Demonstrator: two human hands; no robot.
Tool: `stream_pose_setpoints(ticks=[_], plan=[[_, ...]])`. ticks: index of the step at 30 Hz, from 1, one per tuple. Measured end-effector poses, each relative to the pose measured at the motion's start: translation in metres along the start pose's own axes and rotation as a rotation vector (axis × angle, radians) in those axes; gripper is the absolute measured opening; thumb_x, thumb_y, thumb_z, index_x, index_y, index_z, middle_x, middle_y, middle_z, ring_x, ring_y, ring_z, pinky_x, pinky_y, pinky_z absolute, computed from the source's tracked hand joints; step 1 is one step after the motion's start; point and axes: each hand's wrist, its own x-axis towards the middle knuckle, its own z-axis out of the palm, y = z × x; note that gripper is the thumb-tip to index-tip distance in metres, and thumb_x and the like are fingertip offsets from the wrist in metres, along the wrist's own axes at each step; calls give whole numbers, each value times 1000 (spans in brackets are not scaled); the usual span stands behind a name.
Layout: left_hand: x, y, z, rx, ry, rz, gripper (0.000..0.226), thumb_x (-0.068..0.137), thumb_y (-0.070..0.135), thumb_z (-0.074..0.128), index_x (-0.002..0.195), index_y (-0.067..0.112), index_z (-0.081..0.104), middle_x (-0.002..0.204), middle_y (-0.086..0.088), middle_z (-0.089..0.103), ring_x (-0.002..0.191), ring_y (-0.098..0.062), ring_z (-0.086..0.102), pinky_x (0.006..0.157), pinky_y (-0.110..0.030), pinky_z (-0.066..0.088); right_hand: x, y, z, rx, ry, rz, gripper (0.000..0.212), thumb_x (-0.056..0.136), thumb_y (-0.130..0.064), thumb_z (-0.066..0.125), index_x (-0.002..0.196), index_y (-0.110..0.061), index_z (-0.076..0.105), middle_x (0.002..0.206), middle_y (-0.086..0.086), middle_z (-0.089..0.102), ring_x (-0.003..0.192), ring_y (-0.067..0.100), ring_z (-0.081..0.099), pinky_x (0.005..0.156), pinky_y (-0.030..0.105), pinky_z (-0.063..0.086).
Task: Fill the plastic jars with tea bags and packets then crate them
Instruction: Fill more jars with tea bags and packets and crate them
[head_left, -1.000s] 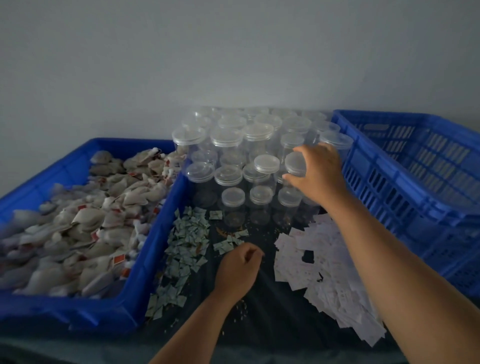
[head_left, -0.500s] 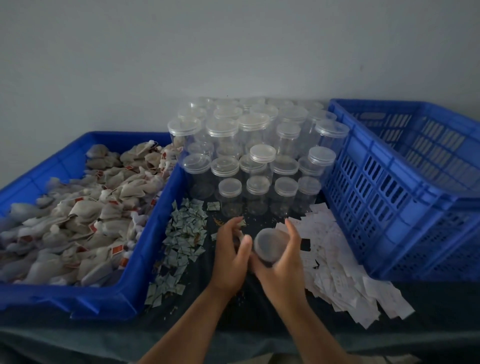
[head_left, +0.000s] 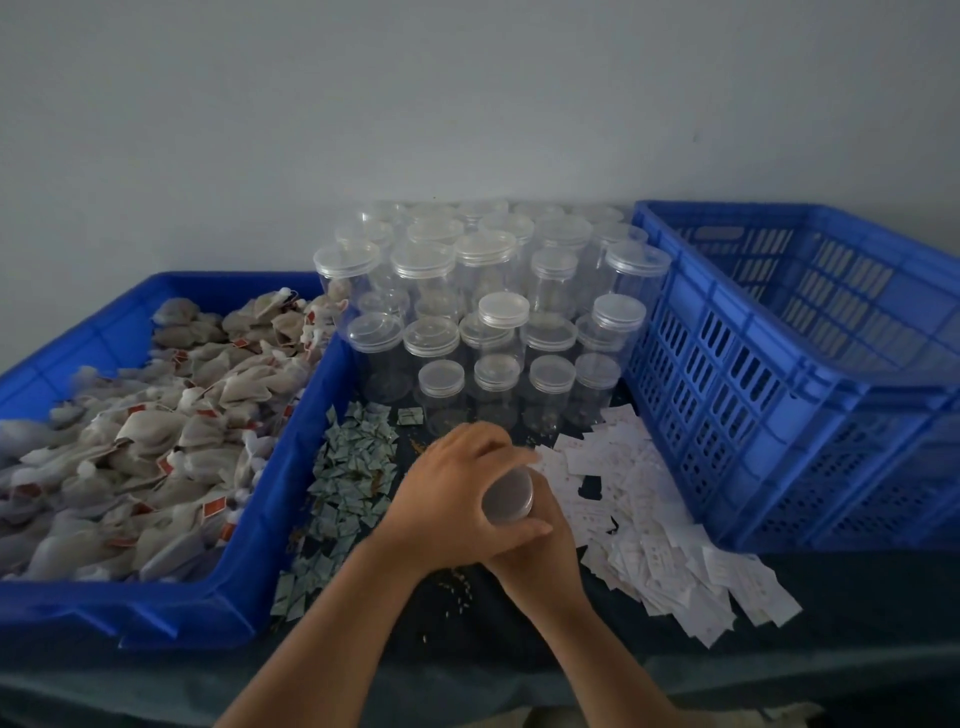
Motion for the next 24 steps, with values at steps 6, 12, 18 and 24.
stream_pose_setpoints(ticks=[6,12,18,24], plan=[[0,23,-12,146,-40,-116,49,90,81,46,110,38,60,100,19,48,97,-4,52,72,-24,43,-5,3,-2,-121,-20,14,50,83,-56,74,130,-50,55,114,-34,61,108,-13,61,90,7,50],[8,41,-6,218,54,-431,41,103,60,36,88,28,56,81,12,55,74,-11,59,57,-28,40,-8,-3,0,-280,81,-90,49,93,-58,68,129,-26,60,107,-28,53,96,-9,50,84,9,44],[31,34,-48,278,-643,-643,89,91,82,9,149,31,53,102,-12,66,76,-27,59,82,-43,54,-15,0,3,-284,118,-193,50,77,-41,82,119,-22,62,106,-14,65,94,4,61,74,24,57],[17,26,-99,-22,-728,-322,99,75,80,73,154,66,15,150,16,46,131,-10,53,106,-39,48,-14,-3,1,-171,81,-111,61,78,-59,79,124,-24,59,108,-19,62,90,0,61,70,23,55]])
